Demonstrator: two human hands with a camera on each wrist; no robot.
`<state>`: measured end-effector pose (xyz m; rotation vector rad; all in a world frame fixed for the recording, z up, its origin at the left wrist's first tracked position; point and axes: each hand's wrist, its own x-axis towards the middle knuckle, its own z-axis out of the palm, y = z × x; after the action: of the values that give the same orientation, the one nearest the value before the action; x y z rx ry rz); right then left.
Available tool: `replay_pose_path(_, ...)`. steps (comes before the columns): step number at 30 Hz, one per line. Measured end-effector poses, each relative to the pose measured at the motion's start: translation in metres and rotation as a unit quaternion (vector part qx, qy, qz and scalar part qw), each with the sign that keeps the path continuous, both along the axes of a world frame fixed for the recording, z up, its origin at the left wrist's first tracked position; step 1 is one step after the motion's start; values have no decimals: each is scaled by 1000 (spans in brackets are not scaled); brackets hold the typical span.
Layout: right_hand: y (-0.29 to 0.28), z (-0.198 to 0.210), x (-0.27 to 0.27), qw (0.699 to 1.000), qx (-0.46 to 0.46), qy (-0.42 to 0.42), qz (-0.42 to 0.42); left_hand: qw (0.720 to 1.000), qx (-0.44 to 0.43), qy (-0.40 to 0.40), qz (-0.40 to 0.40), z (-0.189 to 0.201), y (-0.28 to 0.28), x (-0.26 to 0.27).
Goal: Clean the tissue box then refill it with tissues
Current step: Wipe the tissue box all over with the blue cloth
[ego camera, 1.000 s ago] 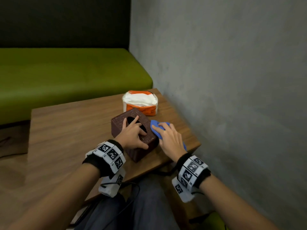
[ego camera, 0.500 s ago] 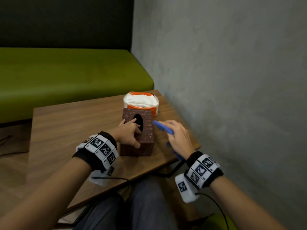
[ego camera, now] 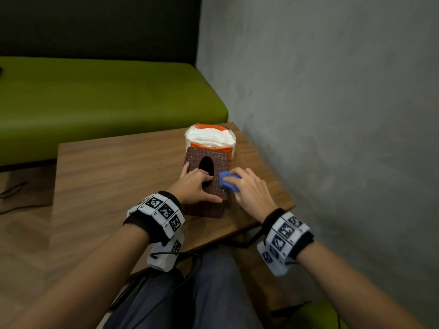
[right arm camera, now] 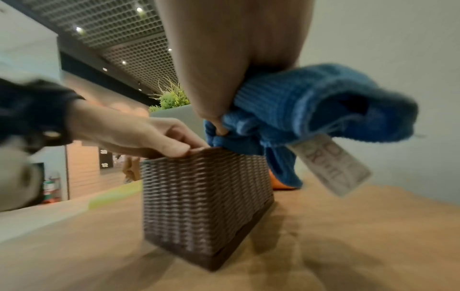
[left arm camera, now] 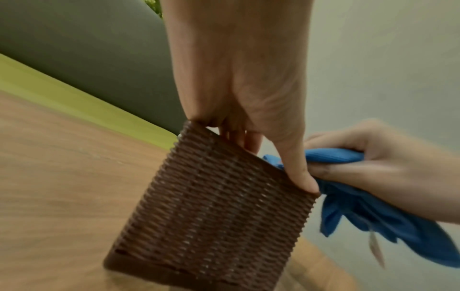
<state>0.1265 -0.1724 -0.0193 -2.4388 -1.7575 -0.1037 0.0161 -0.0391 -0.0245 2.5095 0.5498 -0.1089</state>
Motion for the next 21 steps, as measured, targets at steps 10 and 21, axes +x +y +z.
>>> replay_pose_path(10,3,5,11,1000,-24,-1,14,1000,2,6,-7,-1,2,1)
replay_pose_path(21,-12,0,11,997,0,14,74,1000,-2,0,-8,0,1,1)
